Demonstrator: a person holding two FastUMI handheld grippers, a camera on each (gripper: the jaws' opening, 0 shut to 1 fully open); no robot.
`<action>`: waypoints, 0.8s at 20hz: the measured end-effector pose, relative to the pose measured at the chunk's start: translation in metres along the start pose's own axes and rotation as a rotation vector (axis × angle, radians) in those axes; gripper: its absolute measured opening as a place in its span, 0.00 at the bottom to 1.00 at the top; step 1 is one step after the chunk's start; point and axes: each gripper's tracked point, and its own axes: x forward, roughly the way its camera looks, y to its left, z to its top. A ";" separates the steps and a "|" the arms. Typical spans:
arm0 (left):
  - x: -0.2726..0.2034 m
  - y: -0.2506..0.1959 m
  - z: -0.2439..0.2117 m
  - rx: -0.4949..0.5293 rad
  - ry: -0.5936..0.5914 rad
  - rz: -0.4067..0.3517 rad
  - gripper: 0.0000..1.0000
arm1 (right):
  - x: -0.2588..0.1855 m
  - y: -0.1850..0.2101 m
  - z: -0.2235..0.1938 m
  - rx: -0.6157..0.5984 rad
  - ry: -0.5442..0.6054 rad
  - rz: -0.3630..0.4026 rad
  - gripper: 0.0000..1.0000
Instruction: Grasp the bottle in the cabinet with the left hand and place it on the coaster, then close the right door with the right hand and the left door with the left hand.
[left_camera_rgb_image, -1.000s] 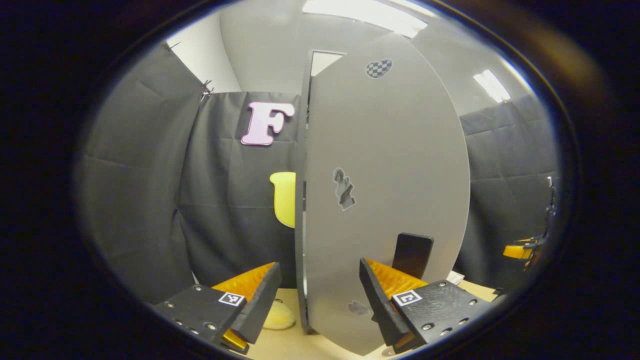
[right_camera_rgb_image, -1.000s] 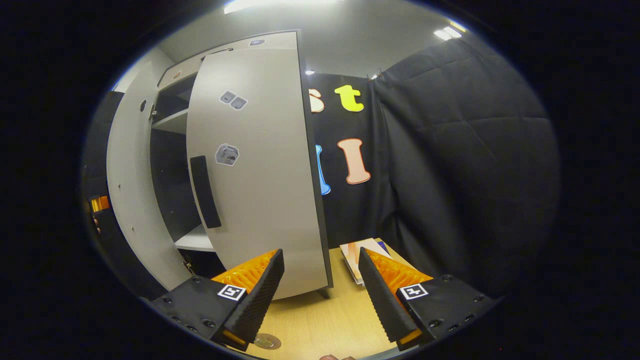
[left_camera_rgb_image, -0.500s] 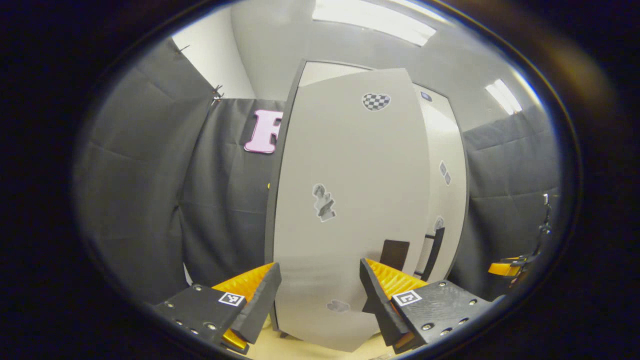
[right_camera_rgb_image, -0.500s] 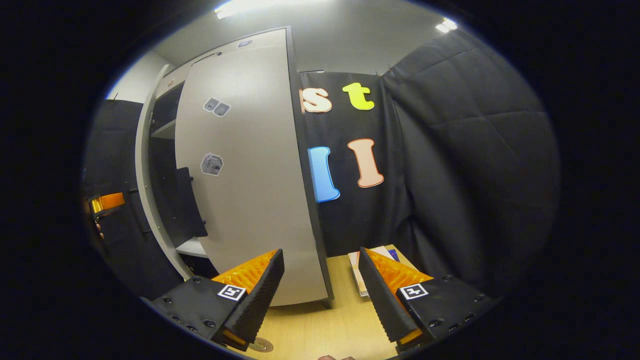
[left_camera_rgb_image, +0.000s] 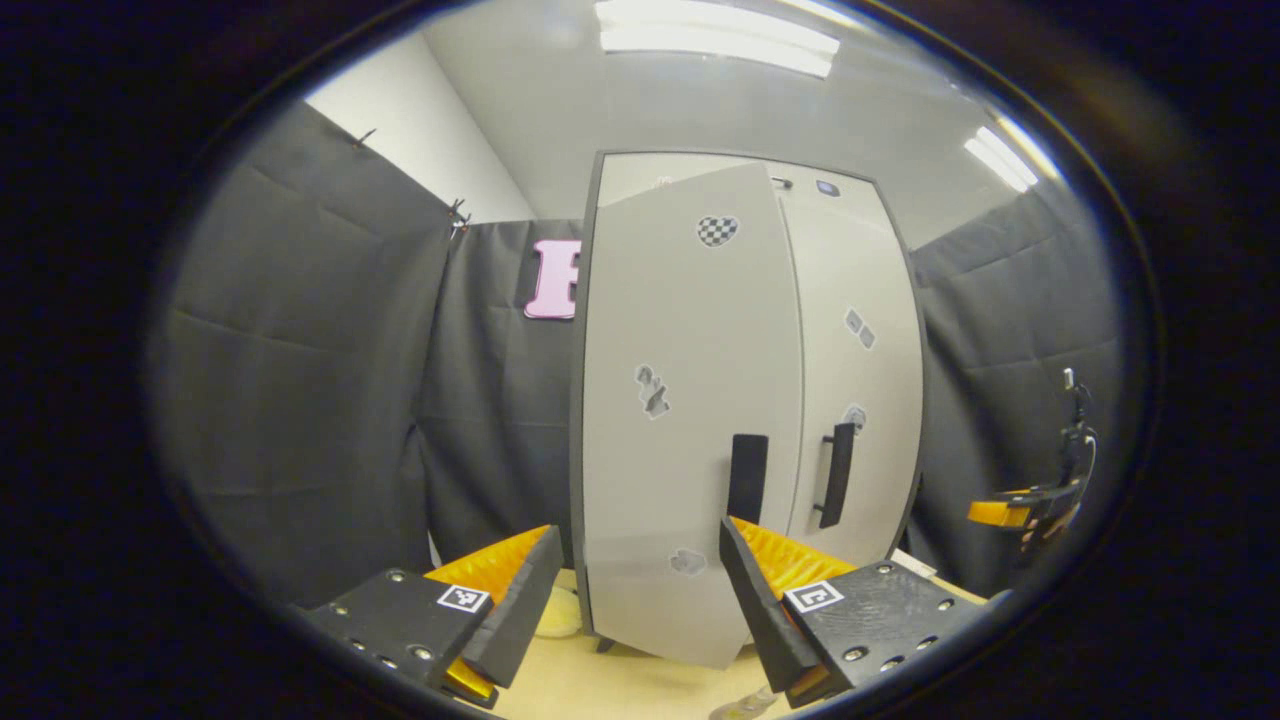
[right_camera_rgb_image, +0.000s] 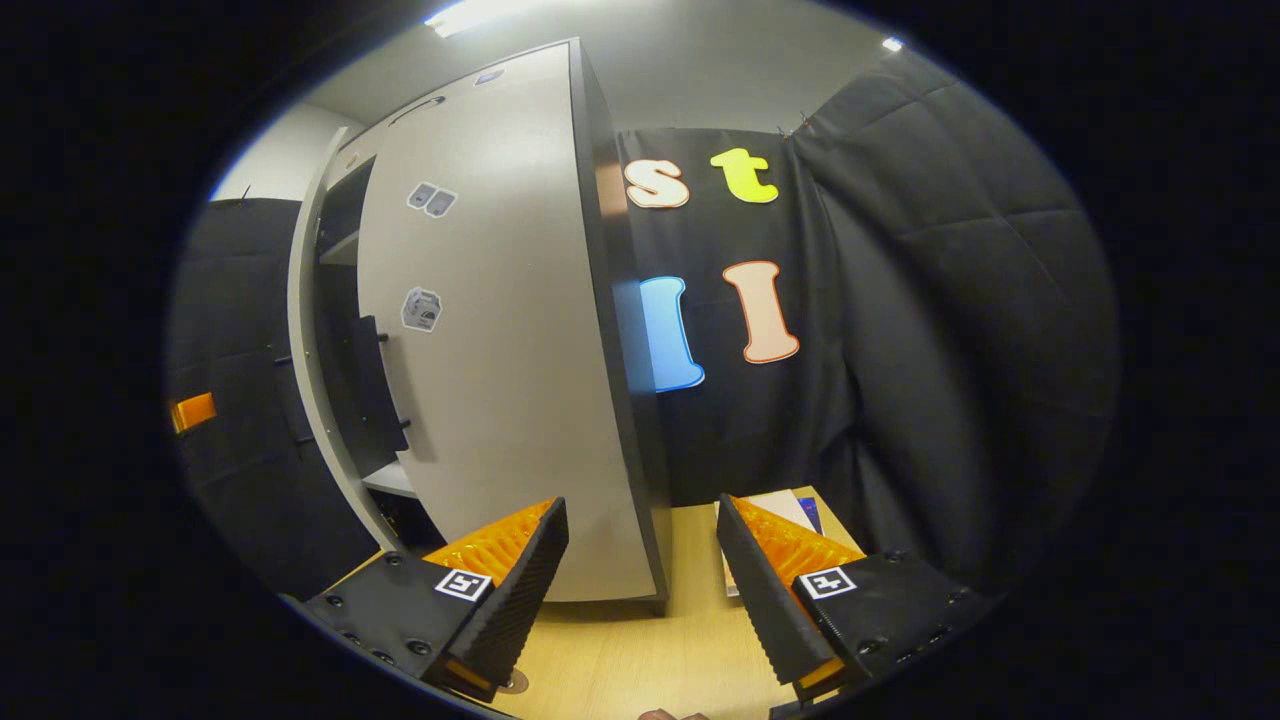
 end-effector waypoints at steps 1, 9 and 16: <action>-0.010 -0.003 0.000 0.011 -0.003 -0.005 0.89 | -0.002 0.005 0.005 0.007 -0.010 0.006 0.96; -0.052 -0.009 -0.049 0.029 0.060 -0.039 0.91 | -0.040 0.043 0.017 -0.025 -0.070 0.001 0.96; -0.106 -0.002 -0.045 -0.031 0.020 -0.091 0.91 | -0.082 0.074 -0.005 -0.067 -0.092 -0.004 0.96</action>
